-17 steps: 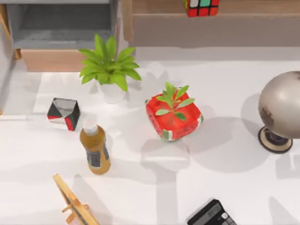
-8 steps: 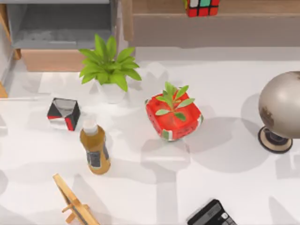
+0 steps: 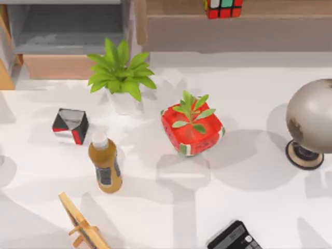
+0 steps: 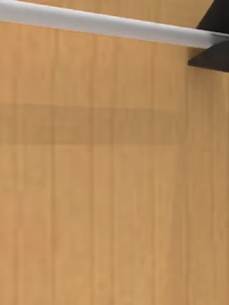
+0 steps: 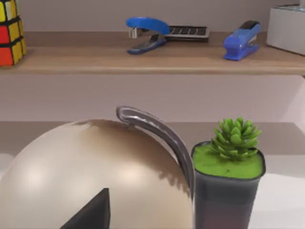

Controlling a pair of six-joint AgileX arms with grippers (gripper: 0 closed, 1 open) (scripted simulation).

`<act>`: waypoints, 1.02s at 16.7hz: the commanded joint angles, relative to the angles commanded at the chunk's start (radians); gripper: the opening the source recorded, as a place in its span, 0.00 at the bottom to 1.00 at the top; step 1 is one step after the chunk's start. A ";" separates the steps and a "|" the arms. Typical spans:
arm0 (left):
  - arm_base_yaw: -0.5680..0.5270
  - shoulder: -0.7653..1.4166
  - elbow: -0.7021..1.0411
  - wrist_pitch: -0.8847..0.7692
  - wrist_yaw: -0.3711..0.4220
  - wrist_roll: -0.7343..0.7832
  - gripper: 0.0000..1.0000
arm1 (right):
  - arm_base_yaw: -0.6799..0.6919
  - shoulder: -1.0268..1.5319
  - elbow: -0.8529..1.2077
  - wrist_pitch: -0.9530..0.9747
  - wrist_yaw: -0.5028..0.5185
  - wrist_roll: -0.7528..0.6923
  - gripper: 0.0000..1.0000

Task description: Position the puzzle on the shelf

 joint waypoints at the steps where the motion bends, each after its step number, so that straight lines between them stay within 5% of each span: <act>1: -0.009 0.010 0.022 -0.015 -0.009 0.001 0.00 | 0.000 0.000 0.000 0.000 0.000 0.000 1.00; 8: -0.012 0.025 0.046 -0.035 -0.017 0.001 0.00 | 0.000 0.000 0.000 0.000 0.000 0.000 1.00; 17: -0.078 0.141 0.313 -0.178 -0.079 0.002 0.00 | 0.000 0.000 0.000 0.000 0.000 0.000 1.00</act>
